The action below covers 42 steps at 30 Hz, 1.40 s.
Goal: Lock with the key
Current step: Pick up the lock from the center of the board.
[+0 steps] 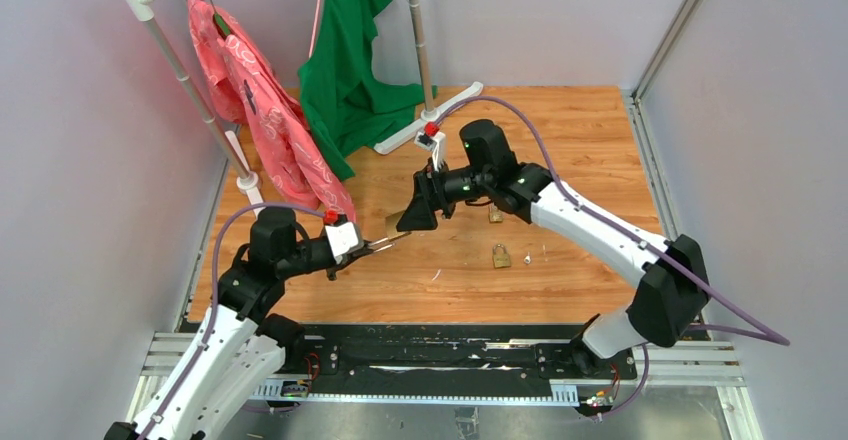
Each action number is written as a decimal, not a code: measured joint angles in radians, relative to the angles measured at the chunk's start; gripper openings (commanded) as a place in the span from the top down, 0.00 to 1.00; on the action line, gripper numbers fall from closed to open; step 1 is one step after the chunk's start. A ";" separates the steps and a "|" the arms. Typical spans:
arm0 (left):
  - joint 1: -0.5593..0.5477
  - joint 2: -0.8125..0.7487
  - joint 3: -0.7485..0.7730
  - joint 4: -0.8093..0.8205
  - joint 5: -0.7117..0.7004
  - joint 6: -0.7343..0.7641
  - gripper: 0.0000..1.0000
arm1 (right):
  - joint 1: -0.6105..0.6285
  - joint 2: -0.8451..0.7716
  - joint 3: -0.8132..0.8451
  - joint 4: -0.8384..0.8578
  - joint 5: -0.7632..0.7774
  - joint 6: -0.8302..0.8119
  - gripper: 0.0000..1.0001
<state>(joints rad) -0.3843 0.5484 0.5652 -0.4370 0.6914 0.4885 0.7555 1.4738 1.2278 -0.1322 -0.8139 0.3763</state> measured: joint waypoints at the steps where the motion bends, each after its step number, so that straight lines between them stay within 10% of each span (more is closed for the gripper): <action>1: 0.001 -0.003 0.000 -0.016 0.008 -0.001 1.00 | -0.004 -0.006 0.022 -0.049 0.020 -0.049 0.26; 11: 0.002 -0.014 -0.003 -0.111 0.084 -0.020 1.00 | 0.013 -0.293 -0.079 -0.133 -0.013 -0.513 0.17; 20: 0.002 -0.014 -0.003 -0.115 0.095 -0.026 1.00 | 0.076 -0.145 -0.127 -0.072 0.009 -0.554 0.23; 23: 0.002 -0.014 -0.003 -0.118 0.095 -0.025 1.00 | 0.104 -0.102 -0.127 -0.075 0.021 -0.565 0.31; 32: 0.002 -0.013 -0.003 -0.124 0.098 -0.023 1.00 | 0.136 -0.064 -0.119 -0.078 0.023 -0.586 0.99; 34: 0.002 -0.013 -0.003 -0.129 0.100 -0.020 1.00 | 0.137 -0.064 -0.119 -0.085 0.022 -0.593 1.00; 35: 0.002 -0.013 -0.003 -0.130 0.101 -0.020 0.96 | 0.137 -0.064 -0.119 -0.088 0.021 -0.597 1.00; 37: 0.002 -0.012 -0.003 -0.131 0.103 -0.021 0.39 | 0.137 -0.064 -0.117 -0.095 0.022 -0.602 1.00; 42: 0.008 -0.014 0.027 -0.070 0.134 -0.114 0.25 | 0.119 -0.081 -0.109 -0.132 0.025 -0.587 1.00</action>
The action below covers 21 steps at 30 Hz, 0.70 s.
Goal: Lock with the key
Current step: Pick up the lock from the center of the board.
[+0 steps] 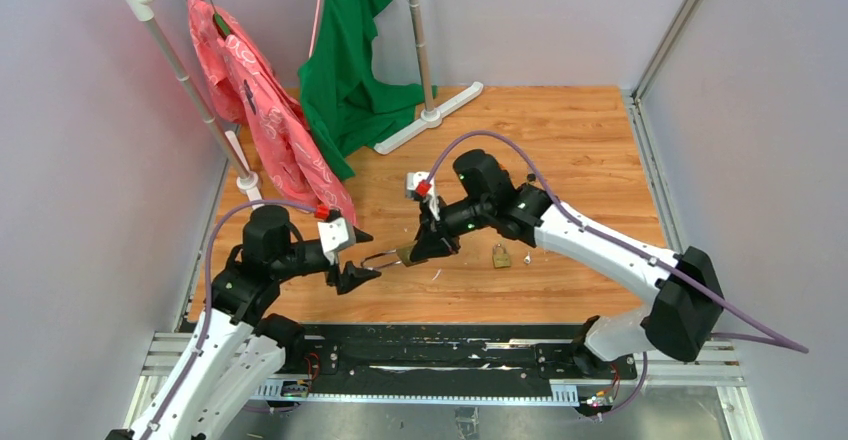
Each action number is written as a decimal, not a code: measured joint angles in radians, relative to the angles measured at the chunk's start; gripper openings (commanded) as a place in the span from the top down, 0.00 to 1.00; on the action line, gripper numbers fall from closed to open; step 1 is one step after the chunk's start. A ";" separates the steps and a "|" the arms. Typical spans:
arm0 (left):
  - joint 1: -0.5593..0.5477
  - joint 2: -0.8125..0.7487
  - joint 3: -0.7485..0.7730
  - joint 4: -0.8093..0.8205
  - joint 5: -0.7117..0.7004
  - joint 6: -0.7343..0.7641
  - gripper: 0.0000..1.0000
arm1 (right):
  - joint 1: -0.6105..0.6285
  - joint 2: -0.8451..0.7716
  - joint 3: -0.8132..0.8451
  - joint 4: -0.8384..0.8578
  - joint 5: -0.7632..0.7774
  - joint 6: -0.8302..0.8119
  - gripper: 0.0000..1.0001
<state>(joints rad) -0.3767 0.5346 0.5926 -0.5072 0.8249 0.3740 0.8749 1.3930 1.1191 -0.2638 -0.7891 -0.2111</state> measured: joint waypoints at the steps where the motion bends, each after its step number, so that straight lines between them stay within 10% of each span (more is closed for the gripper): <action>1: 0.002 -0.002 0.010 0.013 0.000 -0.021 0.25 | -0.016 -0.012 -0.001 0.002 -0.016 0.014 1.00; 21: 0.005 0.105 0.558 0.266 0.161 -0.461 0.31 | -0.213 -0.475 -0.232 0.858 -0.172 0.557 1.00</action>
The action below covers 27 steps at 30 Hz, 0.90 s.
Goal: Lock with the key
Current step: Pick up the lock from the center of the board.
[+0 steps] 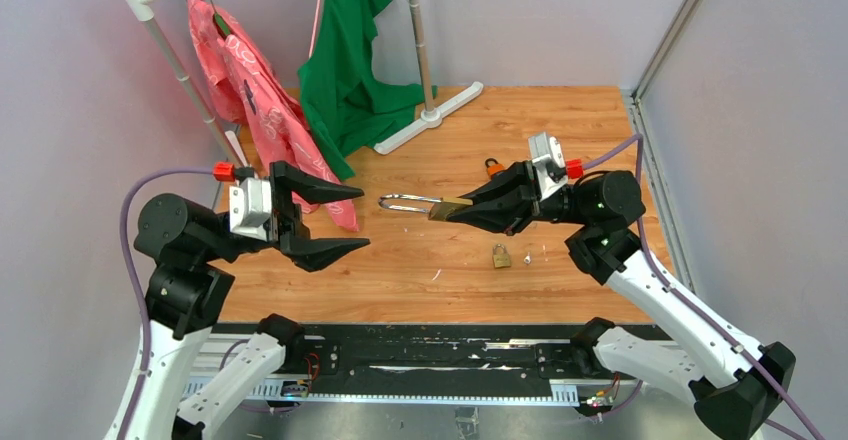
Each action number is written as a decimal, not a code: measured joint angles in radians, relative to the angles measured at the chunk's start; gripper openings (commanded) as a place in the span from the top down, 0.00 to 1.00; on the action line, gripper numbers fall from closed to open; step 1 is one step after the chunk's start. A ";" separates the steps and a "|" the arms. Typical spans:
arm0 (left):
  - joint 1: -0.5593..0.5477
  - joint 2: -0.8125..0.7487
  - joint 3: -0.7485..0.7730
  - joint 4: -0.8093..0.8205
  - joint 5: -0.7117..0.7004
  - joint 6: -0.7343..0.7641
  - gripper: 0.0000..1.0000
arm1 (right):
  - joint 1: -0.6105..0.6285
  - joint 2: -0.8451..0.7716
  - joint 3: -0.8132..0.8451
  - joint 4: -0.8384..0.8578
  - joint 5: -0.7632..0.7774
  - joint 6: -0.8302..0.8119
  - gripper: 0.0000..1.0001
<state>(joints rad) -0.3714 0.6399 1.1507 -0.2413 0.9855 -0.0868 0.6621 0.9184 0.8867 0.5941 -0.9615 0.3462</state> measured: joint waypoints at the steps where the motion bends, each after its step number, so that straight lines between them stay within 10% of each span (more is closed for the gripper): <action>1: -0.013 0.003 -0.001 0.019 -0.005 -0.024 0.33 | 0.000 -0.003 -0.002 0.016 -0.001 0.006 1.00; 10: -0.193 0.080 -0.055 0.164 -0.097 -0.153 0.50 | 0.000 0.009 -0.014 0.102 -0.026 0.056 1.00; 18: -0.203 0.096 -0.066 0.193 -0.134 -0.175 0.99 | 0.000 0.011 -0.014 0.101 -0.037 0.058 1.00; 27: -0.207 0.087 -0.089 0.222 -0.149 -0.174 1.00 | 0.000 0.014 -0.014 0.113 -0.039 0.080 1.00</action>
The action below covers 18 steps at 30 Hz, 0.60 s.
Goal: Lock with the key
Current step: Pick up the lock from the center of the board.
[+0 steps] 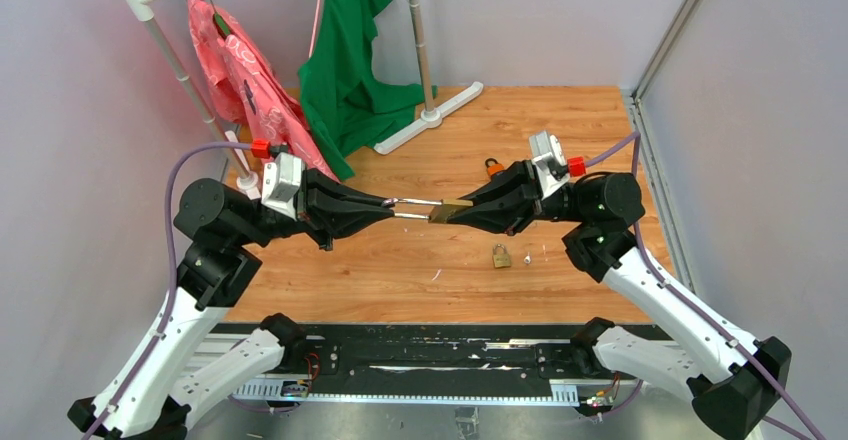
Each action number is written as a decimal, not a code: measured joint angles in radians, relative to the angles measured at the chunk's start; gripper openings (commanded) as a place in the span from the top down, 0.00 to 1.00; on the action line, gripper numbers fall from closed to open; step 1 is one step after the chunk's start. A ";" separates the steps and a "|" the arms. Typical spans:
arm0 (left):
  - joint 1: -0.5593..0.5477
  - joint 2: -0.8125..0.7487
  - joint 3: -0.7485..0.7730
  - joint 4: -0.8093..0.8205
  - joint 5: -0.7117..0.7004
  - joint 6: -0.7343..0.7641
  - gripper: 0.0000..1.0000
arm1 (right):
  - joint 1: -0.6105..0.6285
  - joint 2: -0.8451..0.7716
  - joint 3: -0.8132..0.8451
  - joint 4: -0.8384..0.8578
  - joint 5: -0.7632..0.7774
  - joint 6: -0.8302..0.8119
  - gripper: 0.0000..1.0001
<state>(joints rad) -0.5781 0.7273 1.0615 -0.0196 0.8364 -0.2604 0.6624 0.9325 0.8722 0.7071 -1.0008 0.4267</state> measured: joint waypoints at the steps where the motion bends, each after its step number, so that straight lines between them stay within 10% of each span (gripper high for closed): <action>1: -0.002 0.000 -0.002 0.007 -0.003 -0.002 1.00 | 0.000 0.002 0.000 0.011 0.000 0.006 1.00; 18: -0.038 -0.016 -0.060 0.098 -0.034 0.006 1.00 | 0.002 0.029 0.000 0.094 0.007 0.016 1.00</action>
<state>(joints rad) -0.6159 0.7109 1.0019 0.0780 0.8021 -0.2539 0.6647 0.9611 0.8722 0.8013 -0.9939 0.4423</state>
